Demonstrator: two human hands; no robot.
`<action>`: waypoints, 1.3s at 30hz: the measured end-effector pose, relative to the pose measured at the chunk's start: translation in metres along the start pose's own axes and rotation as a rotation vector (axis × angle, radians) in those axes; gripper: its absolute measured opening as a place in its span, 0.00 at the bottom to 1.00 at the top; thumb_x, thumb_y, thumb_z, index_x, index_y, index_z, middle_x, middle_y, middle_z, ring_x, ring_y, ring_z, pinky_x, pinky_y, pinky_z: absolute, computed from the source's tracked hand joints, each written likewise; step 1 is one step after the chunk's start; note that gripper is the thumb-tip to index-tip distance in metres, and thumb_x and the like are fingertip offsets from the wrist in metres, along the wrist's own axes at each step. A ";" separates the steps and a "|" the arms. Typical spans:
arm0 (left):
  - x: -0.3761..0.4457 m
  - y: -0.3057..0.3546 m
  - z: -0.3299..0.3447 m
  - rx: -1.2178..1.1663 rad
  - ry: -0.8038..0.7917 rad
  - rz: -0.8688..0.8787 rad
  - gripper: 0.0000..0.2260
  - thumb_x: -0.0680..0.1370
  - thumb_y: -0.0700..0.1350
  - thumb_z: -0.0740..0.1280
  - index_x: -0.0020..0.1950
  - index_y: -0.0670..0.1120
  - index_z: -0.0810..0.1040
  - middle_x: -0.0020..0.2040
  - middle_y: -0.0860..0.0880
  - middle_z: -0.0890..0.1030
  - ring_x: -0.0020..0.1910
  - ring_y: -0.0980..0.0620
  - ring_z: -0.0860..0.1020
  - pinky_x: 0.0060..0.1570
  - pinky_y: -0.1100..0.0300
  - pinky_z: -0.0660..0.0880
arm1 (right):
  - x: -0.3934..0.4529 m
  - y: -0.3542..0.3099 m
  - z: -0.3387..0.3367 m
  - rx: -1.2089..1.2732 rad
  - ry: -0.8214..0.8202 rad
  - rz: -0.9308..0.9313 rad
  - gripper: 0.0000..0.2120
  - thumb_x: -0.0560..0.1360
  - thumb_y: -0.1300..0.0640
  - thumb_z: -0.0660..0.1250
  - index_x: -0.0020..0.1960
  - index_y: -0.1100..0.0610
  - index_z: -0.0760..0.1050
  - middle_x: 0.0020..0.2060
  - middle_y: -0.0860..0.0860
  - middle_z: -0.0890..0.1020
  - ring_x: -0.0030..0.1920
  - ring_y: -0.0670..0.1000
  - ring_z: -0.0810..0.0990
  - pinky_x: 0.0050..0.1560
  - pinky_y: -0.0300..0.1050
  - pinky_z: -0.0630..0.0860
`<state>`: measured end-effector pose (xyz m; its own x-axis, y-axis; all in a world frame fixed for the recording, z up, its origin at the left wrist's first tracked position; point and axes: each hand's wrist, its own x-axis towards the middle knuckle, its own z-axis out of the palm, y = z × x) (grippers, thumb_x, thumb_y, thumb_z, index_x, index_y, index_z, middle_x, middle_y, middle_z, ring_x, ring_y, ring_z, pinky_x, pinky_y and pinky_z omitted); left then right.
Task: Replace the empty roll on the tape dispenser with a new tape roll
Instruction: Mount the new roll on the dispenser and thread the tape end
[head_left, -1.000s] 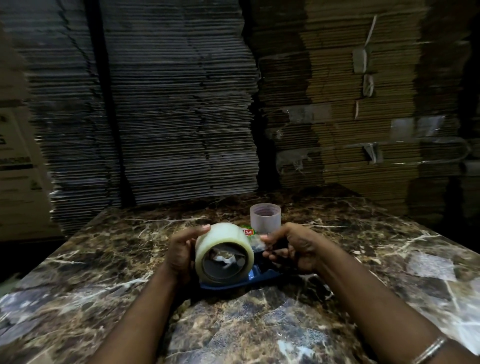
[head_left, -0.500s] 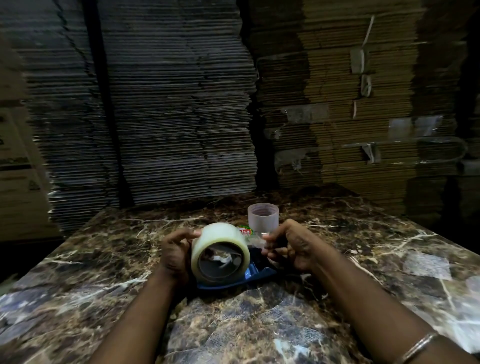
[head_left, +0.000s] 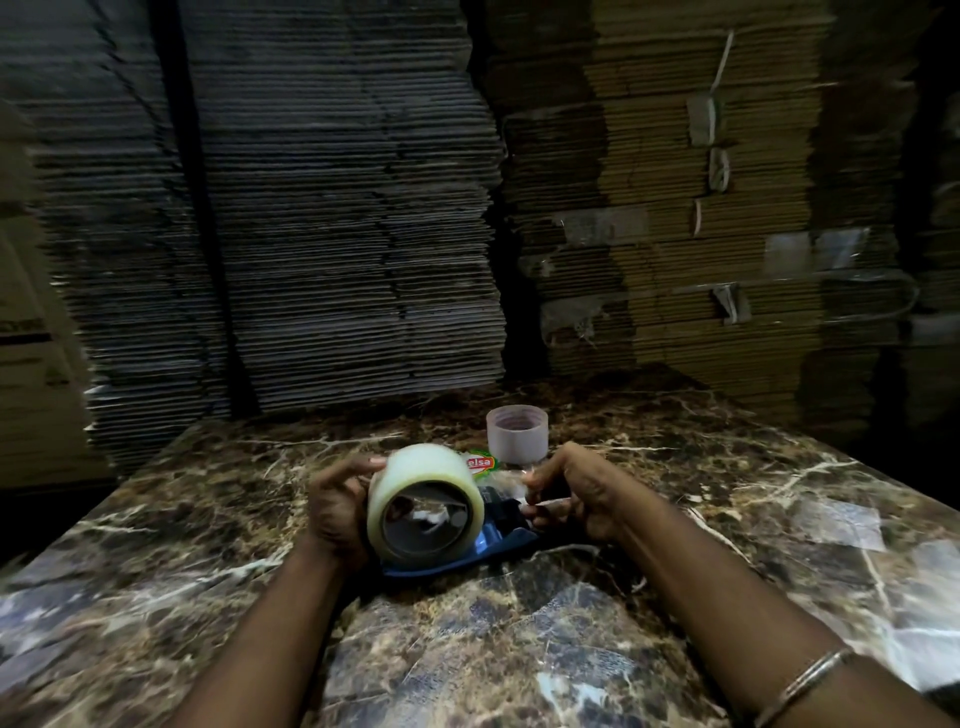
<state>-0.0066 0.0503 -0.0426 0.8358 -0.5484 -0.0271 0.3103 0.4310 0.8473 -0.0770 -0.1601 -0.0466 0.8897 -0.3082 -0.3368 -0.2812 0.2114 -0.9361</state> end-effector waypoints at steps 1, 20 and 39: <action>0.000 -0.001 -0.001 -0.011 -0.001 0.018 0.16 0.44 0.45 0.74 0.26 0.38 0.82 0.24 0.43 0.80 0.21 0.46 0.79 0.24 0.62 0.77 | 0.000 0.000 0.000 0.012 -0.003 -0.007 0.06 0.71 0.68 0.61 0.40 0.65 0.77 0.30 0.57 0.78 0.30 0.54 0.79 0.36 0.46 0.78; 0.008 -0.002 -0.012 0.052 0.072 -0.013 0.15 0.69 0.45 0.64 0.30 0.37 0.83 0.27 0.40 0.82 0.23 0.44 0.80 0.25 0.58 0.79 | -0.001 0.003 -0.004 0.060 0.035 -0.030 0.05 0.70 0.67 0.61 0.42 0.63 0.75 0.30 0.56 0.78 0.32 0.56 0.81 0.37 0.46 0.80; 0.007 -0.003 -0.014 0.091 -0.023 -0.035 0.22 0.47 0.49 0.80 0.36 0.38 0.86 0.33 0.40 0.84 0.30 0.43 0.82 0.36 0.56 0.81 | 0.007 0.010 -0.001 -0.328 0.166 -0.082 0.04 0.69 0.67 0.66 0.36 0.65 0.77 0.28 0.59 0.78 0.21 0.51 0.70 0.21 0.37 0.65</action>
<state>0.0048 0.0558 -0.0527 0.8139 -0.5791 -0.0465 0.2963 0.3450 0.8906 -0.0741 -0.1607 -0.0582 0.8513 -0.4636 -0.2459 -0.3354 -0.1203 -0.9344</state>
